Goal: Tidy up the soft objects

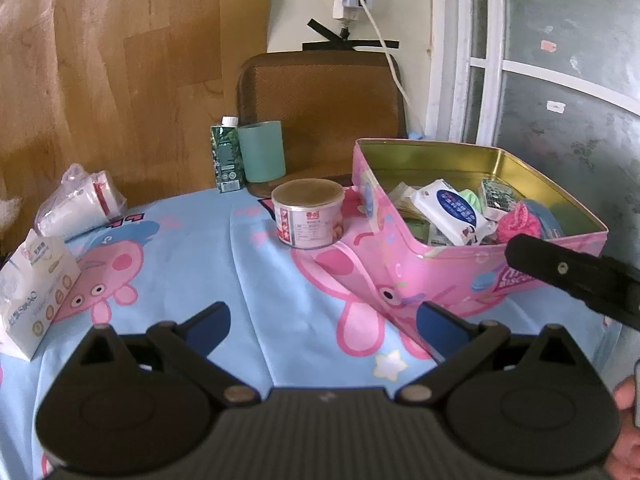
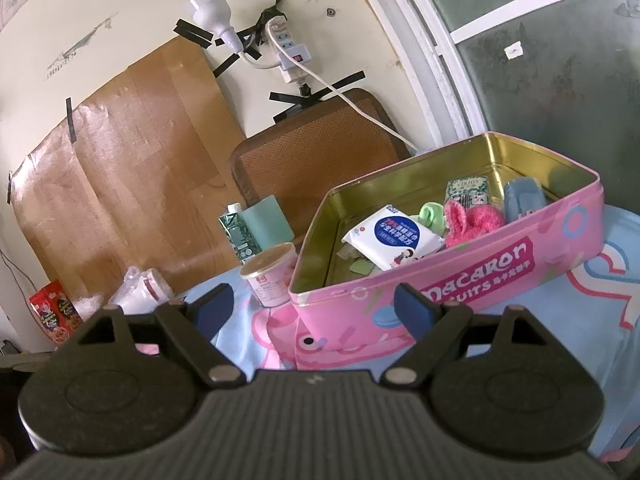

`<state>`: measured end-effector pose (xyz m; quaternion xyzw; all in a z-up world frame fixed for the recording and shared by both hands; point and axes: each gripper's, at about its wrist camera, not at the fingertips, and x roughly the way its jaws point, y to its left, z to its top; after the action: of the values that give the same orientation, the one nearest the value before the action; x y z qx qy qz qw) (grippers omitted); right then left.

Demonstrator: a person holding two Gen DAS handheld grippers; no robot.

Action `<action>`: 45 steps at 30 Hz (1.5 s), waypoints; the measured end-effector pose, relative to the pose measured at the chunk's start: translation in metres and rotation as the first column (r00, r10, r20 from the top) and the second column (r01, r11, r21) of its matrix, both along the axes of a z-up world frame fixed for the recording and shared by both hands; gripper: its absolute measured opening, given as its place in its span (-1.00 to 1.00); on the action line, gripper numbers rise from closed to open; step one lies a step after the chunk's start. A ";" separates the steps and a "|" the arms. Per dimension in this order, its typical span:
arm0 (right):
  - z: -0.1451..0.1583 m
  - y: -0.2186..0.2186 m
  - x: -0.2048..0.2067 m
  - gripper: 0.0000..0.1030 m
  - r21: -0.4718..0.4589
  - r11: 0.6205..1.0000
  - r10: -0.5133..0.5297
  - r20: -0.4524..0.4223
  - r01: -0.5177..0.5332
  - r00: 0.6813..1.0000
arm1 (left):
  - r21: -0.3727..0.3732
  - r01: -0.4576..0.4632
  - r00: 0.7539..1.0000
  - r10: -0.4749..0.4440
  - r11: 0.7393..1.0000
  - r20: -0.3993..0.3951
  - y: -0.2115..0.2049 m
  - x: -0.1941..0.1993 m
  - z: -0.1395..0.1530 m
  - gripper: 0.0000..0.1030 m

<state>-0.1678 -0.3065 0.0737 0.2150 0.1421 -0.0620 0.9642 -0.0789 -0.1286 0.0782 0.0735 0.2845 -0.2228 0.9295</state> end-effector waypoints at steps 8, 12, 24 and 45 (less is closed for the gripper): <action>0.000 -0.003 0.001 0.73 0.002 1.000 0.004 -0.002 -0.004 1.000 | 0.031 0.024 0.999 -0.023 0.999 -0.022 -0.007 -0.002 -0.006 0.99; -0.001 0.000 0.001 0.73 -0.004 1.000 -0.001 -0.009 0.001 1.000 | 0.038 0.032 0.999 -0.032 0.999 -0.016 -0.007 -0.003 -0.008 0.99; -0.001 0.003 0.006 0.74 -0.016 1.000 0.005 -0.025 -0.005 1.000 | 0.052 0.028 1.000 -0.028 0.998 -0.009 0.000 0.000 -0.013 0.99; -0.001 0.006 0.005 0.74 -0.025 1.000 0.015 -0.027 -0.015 1.000 | 0.068 -0.031 0.999 0.030 0.997 0.022 0.011 0.001 -0.013 0.99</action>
<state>-0.1625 -0.3002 0.0723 0.2007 0.1556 -0.0594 0.9654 -0.0782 -0.1176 0.0648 0.1032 0.2831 -0.1980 0.9327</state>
